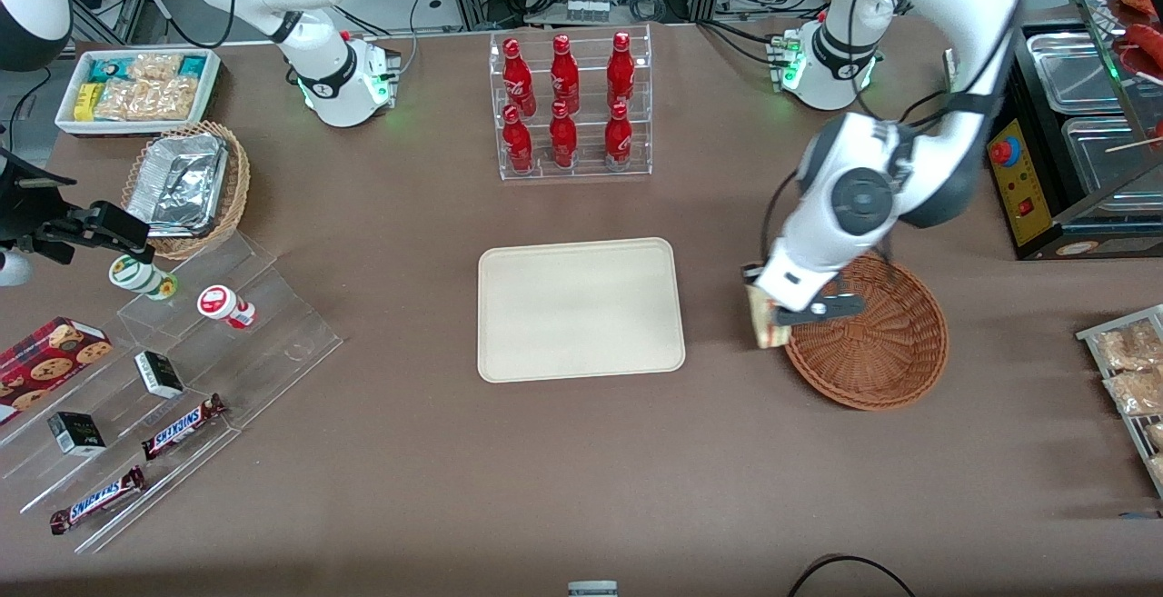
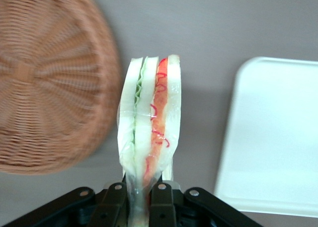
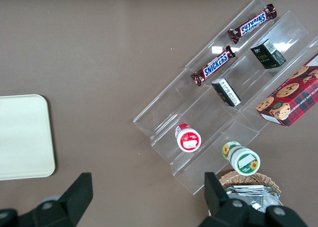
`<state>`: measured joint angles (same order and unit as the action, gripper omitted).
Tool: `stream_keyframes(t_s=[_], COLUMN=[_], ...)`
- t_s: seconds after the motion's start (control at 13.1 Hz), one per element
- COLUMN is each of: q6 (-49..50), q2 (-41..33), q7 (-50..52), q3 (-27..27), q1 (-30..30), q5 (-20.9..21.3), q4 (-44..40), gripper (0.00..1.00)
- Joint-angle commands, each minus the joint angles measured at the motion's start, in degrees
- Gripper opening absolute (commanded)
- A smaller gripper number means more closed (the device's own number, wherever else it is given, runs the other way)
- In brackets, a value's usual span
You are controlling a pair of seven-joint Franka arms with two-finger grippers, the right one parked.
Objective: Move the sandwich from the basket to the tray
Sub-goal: 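Lift the sandwich and carry it with the left gripper over the tray, then lower the sandwich onto the cream tray and open the left gripper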
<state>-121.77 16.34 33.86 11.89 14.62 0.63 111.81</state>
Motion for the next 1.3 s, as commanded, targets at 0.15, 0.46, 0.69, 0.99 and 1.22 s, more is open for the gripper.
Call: stream_keyframes(t_s=[0.15,0.46,0.69,0.99,1.22], q6=[2.5,2.9,6.3,6.5,6.3], q2=[10.5,18.7,24.2,29.6,31.2], q7=[9.1,15.6,18.8,22.2,24.1], q3=[-0.6,-0.6,-0.6,-0.6,-0.8], q1=[9.4,16.1,18.9,22.4,24.0], q5=[0.6,0.7,0.3,0.3,0.5], q4=[-13.1,-22.9,-30.5,-37.4,-39.1], gripper=[0.00,0.00,0.00,0.00,0.00])
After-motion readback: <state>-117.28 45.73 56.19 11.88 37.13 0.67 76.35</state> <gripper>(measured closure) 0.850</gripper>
